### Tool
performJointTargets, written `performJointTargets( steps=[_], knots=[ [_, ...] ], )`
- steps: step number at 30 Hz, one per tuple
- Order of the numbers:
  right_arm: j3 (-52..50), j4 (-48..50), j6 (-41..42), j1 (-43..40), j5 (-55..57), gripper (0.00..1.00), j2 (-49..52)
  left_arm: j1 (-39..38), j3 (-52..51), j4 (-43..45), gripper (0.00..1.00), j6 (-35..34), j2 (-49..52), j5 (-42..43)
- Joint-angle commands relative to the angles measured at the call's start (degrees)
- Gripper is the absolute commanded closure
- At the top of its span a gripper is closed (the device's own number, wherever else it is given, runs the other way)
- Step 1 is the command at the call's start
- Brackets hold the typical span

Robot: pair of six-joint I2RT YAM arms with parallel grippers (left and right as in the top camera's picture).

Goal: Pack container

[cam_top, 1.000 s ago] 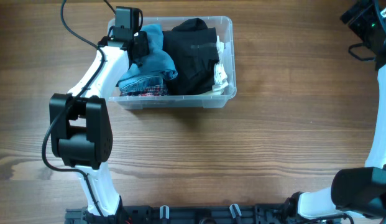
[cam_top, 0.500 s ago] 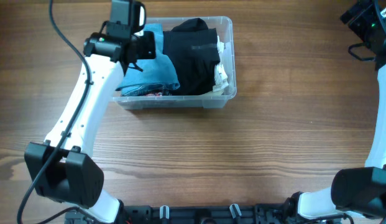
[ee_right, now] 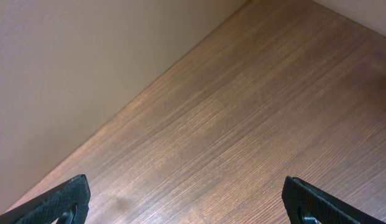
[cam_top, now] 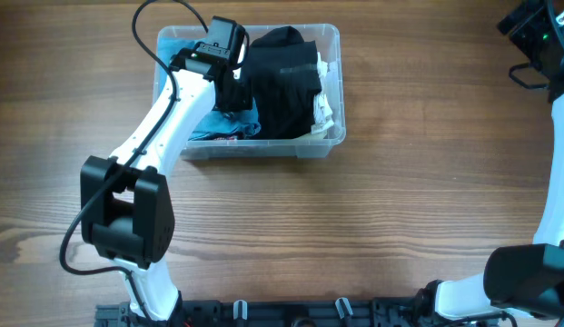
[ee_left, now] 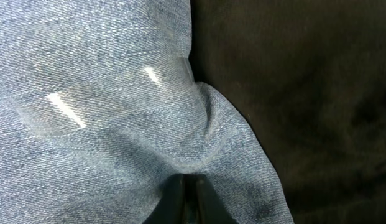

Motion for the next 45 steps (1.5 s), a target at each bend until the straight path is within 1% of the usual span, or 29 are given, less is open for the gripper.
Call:
performJointTargets(
  steps=[1, 3, 5, 7, 8, 10, 11, 12, 15, 19, 22, 24, 31, 35, 39, 42, 43, 45],
  knots=[
    [0.04, -0.02, 0.37, 0.13, 0.15, 0.0, 0.33, -0.07, 2.56, -3.74, 0.88, -0.59, -0.74, 0.66],
    [0.04, -0.02, 0.37, 0.13, 0.15, 0.0, 0.33, -0.04, 5.92, -5.92, 0.85, -0.57, -4.76, 0.11],
    [0.04, -0.02, 0.37, 0.13, 0.13, 0.0, 0.33, 0.39, 6.4, -5.6, 0.83, -0.68, -8.72, -4.22],
    [0.04, -0.02, 0.37, 0.13, 0.13, 0.0, 0.33, 2.27, 6.4, -3.69, 0.84, -3.91, -11.06, -10.19],
    [0.04, -0.02, 0.37, 0.13, 0.15, 0.0, 0.33, 3.23, 6.4, -2.67, 0.85, -4.66, -11.1, -11.89],
    [0.04, -0.02, 0.37, 0.13, 0.15, 0.0, 0.33, 5.44, 6.34, 0.02, 0.88, -5.33, -10.34, -12.52],
    [0.04, -0.02, 0.37, 0.13, 0.13, 0.0, 0.33, 6.84, 6.34, 1.66, 0.91, -5.38, -9.53, -12.52],
    [0.04, 0.0, 0.35, 0.13, 0.15, 0.0, 0.33, 7.93, 6.34, 3.02, 0.91, -5.95, -8.74, -12.68],
    [0.04, -0.02, 0.35, 0.13, 0.13, 0.0, 0.33, 9.84, 6.34, 4.96, 0.88, -6.6, -5.9, -12.68],
    [0.04, 0.0, 0.35, 0.13, 0.15, 0.0, 0.33, 10.16, 6.34, 6.49, 0.87, -6.36, -0.94, -14.27],
    [0.04, -0.02, 0.37, 0.13, 0.15, 0.0, 0.33, 10.43, 6.34, 6.97, 0.89, -6.4, 2.49, -15.74],
    [0.04, -0.02, 0.35, 0.13, 0.15, 0.0, 0.33, 10.91, 6.34, 6.95, 0.9, -6.47, 5.75, -18.12],
    [0.04, 0.0, 0.37, 0.13, 0.15, 0.0, 0.33, 11.76, 6.32, 8.85, 0.9, -6.62, 14.51, -17.0],
    [0.04, -0.02, 0.37, 0.13, 0.15, 0.0, 0.33, 11.74, 6.32, 9.46, 0.89, -6.62, 17.2, -15.87],
    [0.04, 0.0, 0.37, 0.13, 0.15, 0.0, 0.33, 11.67, 6.34, 7.17, 0.85, -6.58, 14.78, -15.87],
    [0.04, -0.02, 0.37, 0.13, 0.15, 0.0, 0.33, 11.41, 6.34, 3.96, 0.8, -6.58, 8.0, -15.87],
    [0.04, -0.02, 0.35, 0.13, 0.15, 0.0, 0.33, 11.15, 6.34, 1.84, 0.69, -6.6, 3.91, -15.8],
    [0.04, -0.02, 0.35, 0.13, 0.13, 0.0, 0.33, 10.54, 6.34, -1.25, 0.52, -6.58, -1.6, -13.94]
  ],
)
